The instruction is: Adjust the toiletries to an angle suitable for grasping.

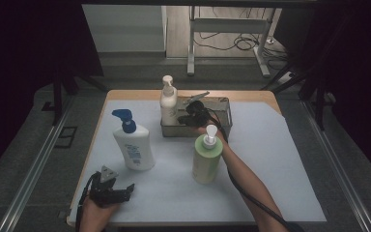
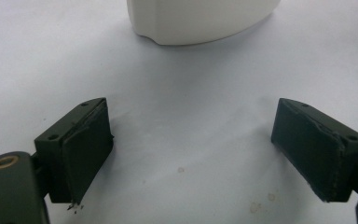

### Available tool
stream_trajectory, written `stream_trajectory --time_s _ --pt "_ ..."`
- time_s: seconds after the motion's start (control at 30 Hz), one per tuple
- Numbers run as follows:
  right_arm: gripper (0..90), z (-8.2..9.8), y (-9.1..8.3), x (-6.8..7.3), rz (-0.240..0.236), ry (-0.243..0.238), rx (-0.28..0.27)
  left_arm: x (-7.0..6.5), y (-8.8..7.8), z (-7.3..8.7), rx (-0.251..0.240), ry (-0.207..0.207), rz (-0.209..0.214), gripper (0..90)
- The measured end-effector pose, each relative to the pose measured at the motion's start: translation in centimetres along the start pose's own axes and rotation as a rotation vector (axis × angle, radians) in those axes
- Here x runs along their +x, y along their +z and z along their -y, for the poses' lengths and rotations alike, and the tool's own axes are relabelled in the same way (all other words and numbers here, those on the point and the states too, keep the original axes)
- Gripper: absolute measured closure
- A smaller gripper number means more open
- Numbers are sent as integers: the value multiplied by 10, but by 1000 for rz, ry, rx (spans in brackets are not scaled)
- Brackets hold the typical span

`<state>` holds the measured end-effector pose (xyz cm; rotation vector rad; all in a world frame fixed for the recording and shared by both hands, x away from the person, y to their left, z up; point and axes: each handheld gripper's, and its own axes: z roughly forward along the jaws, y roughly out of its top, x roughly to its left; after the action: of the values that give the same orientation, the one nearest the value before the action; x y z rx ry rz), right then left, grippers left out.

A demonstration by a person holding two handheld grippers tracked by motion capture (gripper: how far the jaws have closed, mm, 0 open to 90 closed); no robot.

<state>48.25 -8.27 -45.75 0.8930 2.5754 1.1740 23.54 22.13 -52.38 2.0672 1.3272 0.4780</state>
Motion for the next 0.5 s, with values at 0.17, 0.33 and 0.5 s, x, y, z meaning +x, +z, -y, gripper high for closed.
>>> stream_trajectory --time_s 0.17,0.33,0.5 --pt "821 0 -10 -2 4 -6 -18 0 0 0 0 0 0 117" --pt "739 3 -24 -5 12 -7 -34 0 0 0 -1 0 0 117" --pt "626 7 -35 -5 31 -14 -41 0 0 0 -2 0 0 117"
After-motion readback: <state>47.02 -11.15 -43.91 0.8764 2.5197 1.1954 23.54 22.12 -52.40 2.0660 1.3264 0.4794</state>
